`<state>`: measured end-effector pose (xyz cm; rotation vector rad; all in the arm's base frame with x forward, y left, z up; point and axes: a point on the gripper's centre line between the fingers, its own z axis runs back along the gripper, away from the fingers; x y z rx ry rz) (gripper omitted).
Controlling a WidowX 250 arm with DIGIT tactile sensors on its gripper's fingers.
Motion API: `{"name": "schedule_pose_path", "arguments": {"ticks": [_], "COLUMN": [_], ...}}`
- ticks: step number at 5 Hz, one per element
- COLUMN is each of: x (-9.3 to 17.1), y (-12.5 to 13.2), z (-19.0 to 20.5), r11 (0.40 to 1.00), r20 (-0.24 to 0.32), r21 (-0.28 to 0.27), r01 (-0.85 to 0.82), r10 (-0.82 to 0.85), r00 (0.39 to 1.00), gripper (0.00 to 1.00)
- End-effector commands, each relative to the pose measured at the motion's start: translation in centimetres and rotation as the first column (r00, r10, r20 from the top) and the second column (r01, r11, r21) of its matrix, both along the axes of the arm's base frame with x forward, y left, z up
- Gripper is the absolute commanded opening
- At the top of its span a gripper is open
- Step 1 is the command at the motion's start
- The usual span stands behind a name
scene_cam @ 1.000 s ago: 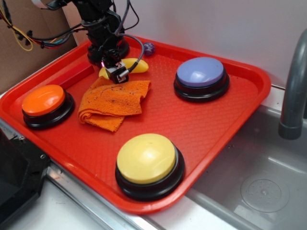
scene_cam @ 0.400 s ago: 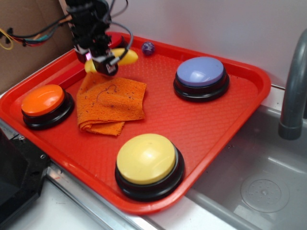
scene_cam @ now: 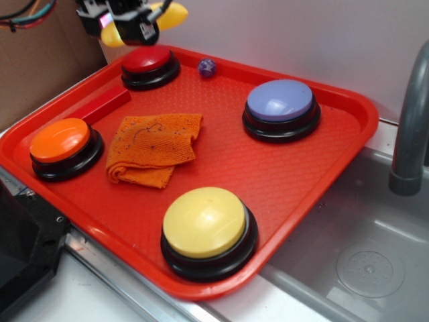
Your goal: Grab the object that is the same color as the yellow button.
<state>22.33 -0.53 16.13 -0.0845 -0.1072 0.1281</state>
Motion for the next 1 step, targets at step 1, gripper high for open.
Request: {"name": "schedule_pose_path", "arguments": {"ticks": [1], "x": [-0.42], "y": [-1.81], "z": [3.51], "r11": [0.999], "r20": [0.063], "r21": [0.016], "r01": [-0.041], "r10": [0.040], "r00": [0.997], "gripper": [0.00]}}
